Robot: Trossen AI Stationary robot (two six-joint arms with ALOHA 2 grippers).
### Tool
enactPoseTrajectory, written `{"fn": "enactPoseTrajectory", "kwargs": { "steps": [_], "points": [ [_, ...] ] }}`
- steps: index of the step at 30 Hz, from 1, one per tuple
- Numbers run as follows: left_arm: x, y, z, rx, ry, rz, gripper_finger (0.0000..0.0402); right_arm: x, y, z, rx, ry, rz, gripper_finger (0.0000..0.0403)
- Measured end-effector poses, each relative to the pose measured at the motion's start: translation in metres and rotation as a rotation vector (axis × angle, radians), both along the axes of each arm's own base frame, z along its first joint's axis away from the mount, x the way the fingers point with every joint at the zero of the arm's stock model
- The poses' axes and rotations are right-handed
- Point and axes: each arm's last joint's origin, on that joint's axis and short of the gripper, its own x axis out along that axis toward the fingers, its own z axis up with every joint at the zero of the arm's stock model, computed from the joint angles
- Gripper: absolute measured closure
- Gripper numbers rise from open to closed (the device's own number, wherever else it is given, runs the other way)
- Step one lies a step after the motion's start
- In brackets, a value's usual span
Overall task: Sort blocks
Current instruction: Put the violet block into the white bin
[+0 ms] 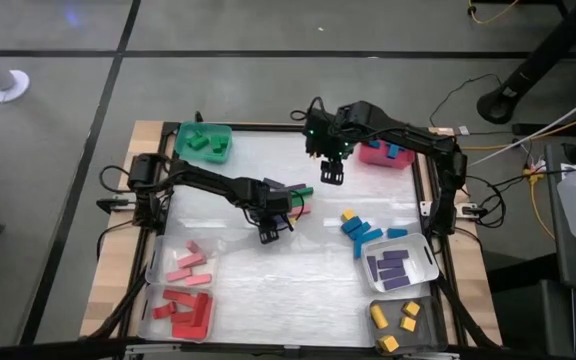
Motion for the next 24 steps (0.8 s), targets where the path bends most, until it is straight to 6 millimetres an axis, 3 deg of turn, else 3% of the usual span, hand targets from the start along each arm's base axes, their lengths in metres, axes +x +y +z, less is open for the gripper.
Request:
{"fn": "enactPoseTrajectory", "kwargs": {
  "steps": [4, 9, 13, 16, 20, 24],
  "points": [
    [0.000, -0.001, -0.002, 0.011, 0.011, -0.048, 0.0260, -0.010, 0.002, 0.004, 0.013, 0.043, -0.001, 0.0178],
    [-0.001, -0.001, 0.002, 0.014, 0.001, -0.067, 0.0318, -0.034, 0.008, 0.029, 0.020, -0.010, -0.026, 0.0178],
    [-0.003, -0.001, 0.011, -0.009, -0.023, -0.072, 0.0319, -0.064, 0.017, 0.052, 0.002, -0.089, -0.027, 0.0178],
    [0.000, 0.002, 0.027, -0.093, -0.092, -0.098, 0.0319, -0.083, 0.023, 0.059, -0.002, -0.165, -0.050, 0.0178],
    [0.002, 0.009, 0.047, -0.244, -0.174, -0.142, 0.0319, -0.095, 0.033, 0.055, 0.074, -0.327, -0.068, 0.0178],
    [0.004, 0.019, 0.070, -0.407, -0.275, -0.176, 0.0319, -0.095, 0.046, 0.037, 0.167, -0.408, -0.032, 0.0178]
  ]
}}
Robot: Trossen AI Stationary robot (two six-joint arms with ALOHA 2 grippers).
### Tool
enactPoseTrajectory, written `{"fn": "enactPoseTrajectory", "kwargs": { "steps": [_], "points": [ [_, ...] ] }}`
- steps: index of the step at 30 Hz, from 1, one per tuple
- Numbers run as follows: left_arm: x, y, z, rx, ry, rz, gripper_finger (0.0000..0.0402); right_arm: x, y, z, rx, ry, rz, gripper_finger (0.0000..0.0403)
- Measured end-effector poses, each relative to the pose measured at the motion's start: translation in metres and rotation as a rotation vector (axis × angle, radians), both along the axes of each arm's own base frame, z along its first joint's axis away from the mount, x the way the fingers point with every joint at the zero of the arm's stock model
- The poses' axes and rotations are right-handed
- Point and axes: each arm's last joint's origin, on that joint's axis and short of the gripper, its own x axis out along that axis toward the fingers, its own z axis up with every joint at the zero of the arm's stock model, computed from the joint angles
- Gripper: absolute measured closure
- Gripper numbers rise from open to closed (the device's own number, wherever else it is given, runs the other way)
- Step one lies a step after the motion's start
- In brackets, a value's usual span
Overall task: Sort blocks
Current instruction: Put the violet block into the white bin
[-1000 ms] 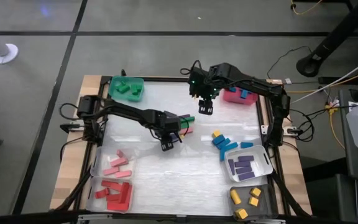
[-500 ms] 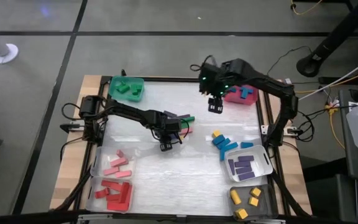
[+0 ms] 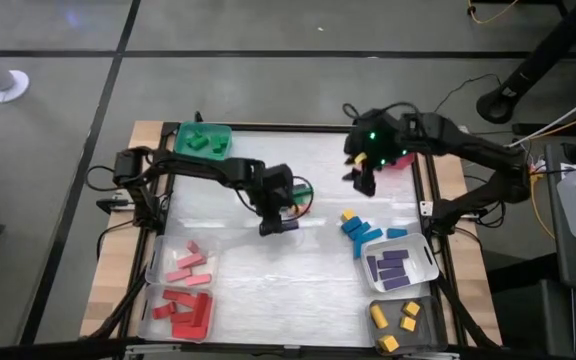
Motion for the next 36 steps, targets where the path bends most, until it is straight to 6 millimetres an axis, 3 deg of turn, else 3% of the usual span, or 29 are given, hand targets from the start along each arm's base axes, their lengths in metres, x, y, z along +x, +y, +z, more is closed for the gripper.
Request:
{"fn": "enactPoseTrajectory", "kwargs": {
  "steps": [8, 12, 17, 27, 36],
  "points": [
    [0.008, 0.023, 0.032, -0.411, -0.197, -0.151, 0.0313, 0.030, 0.042, -0.035, -0.024, -0.149, 0.241, 0.0178],
    [0.011, 0.030, 0.040, -0.521, -0.236, -0.149, 0.0314, 0.040, 0.064, -0.036, -0.108, -0.252, 0.331, 0.0178],
    [0.018, 0.033, 0.047, -0.539, -0.302, -0.138, 0.0312, 0.043, 0.082, -0.031, -0.185, -0.318, 0.354, 0.0178],
    [0.033, 0.035, 0.071, -0.566, -0.504, -0.171, 0.0311, 0.043, 0.085, -0.031, -0.198, -0.324, 0.378, 0.0178],
    [0.035, 0.035, 0.075, -0.570, -0.528, -0.164, 0.0309, 0.046, 0.085, -0.026, -0.202, -0.384, 0.373, 0.0178]
  ]
}}
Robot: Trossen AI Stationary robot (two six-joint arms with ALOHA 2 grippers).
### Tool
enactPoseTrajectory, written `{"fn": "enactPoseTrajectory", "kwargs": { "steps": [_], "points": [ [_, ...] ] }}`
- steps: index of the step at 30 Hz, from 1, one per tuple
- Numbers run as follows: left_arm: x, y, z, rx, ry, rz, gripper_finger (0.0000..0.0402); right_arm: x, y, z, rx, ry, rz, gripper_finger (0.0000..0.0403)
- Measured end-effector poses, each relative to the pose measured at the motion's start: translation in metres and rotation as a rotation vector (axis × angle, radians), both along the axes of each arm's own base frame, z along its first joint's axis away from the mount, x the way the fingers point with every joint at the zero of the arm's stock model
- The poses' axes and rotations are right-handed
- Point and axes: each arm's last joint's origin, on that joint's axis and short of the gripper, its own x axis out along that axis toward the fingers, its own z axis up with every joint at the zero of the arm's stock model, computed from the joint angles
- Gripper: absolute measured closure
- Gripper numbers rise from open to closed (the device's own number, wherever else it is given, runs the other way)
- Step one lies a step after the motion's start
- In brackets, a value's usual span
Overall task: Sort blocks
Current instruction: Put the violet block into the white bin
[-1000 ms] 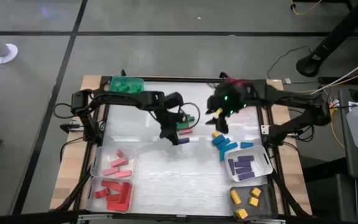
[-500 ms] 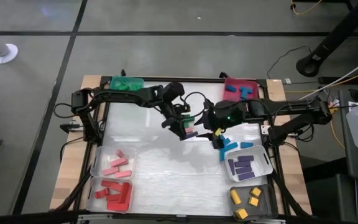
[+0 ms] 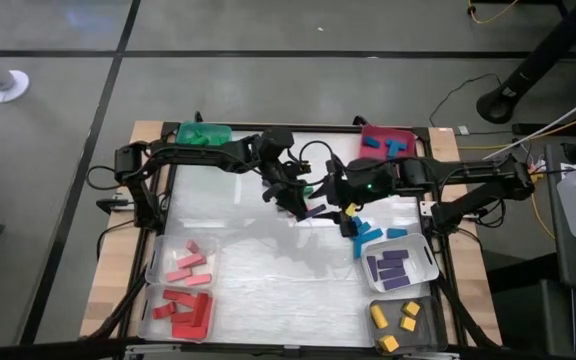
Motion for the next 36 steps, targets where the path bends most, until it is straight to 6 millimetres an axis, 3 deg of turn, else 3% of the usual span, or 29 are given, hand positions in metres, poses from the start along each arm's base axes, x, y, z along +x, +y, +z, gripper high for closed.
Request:
{"fn": "enactPoseTrajectory", "kwargs": {
  "steps": [6, 16, 25, 30, 36],
  "points": [
    [0.000, 0.000, 0.000, 0.013, -0.016, 0.000, 0.0308, 0.000, 0.000, -0.001, 0.000, 0.010, 0.001, 0.0208],
    [0.000, 0.000, 0.001, 0.008, -0.015, -0.008, 0.0306, 0.000, 0.001, -0.001, -0.006, 0.007, 0.026, 0.0343],
    [0.003, -0.010, 0.000, 0.051, -0.027, 0.030, 0.0250, -0.003, 0.001, -0.002, 0.094, 0.060, -0.013, 0.0335],
    [0.005, -0.009, -0.001, 0.129, -0.058, 0.109, 0.0218, -0.017, -0.001, 0.002, 0.143, 0.228, -0.062, 0.0335],
    [0.003, 0.002, -0.002, 0.209, -0.135, 0.112, 0.0209, -0.047, 0.000, 0.006, 0.288, 0.558, -0.108, 0.0343]
  ]
}}
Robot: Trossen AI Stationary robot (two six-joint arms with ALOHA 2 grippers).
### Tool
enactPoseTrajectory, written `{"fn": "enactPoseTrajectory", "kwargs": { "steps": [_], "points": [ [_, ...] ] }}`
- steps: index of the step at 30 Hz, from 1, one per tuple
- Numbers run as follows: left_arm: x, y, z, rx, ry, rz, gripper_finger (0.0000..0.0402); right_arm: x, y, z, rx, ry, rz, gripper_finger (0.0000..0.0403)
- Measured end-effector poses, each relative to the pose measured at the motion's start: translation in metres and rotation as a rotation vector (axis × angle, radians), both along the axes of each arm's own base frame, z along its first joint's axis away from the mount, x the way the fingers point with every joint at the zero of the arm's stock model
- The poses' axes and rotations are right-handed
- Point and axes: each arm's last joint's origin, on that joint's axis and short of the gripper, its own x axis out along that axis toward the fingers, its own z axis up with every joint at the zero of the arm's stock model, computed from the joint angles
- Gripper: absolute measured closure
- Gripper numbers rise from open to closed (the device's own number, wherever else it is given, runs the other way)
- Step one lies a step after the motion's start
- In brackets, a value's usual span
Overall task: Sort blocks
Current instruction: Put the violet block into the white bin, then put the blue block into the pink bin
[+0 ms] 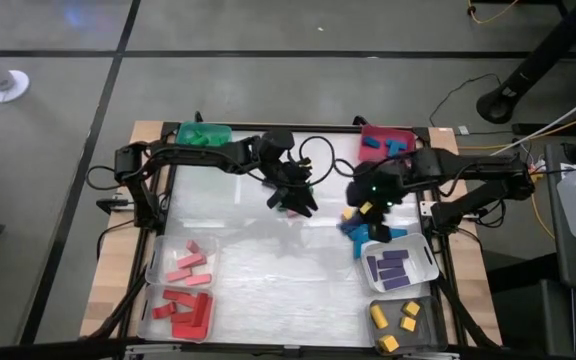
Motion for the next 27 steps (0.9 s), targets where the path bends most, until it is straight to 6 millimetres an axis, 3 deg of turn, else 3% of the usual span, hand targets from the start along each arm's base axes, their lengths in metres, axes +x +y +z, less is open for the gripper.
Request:
{"fn": "enactPoseTrajectory", "kwargs": {
  "steps": [5, 9, 17, 27],
  "points": [
    [-0.002, 0.011, -0.001, 0.039, -0.016, 0.043, 0.0208, -0.028, 0.007, -0.018, 0.017, 0.364, -0.121, 0.0328],
    [-0.003, 0.019, -0.004, 0.074, 0.010, 0.113, 0.0208, -0.039, 0.022, -0.035, 0.003, 0.528, -0.151, 0.0334],
    [-0.007, 0.025, -0.011, 0.146, 0.046, 0.139, 0.0208, -0.053, 0.053, -0.072, -0.024, 0.693, -0.127, 0.0319],
    [-0.008, 0.025, -0.013, 0.184, 0.031, 0.121, 0.0208, -0.063, 0.059, -0.097, -0.078, 0.783, -0.122, 0.0271]
  ]
}}
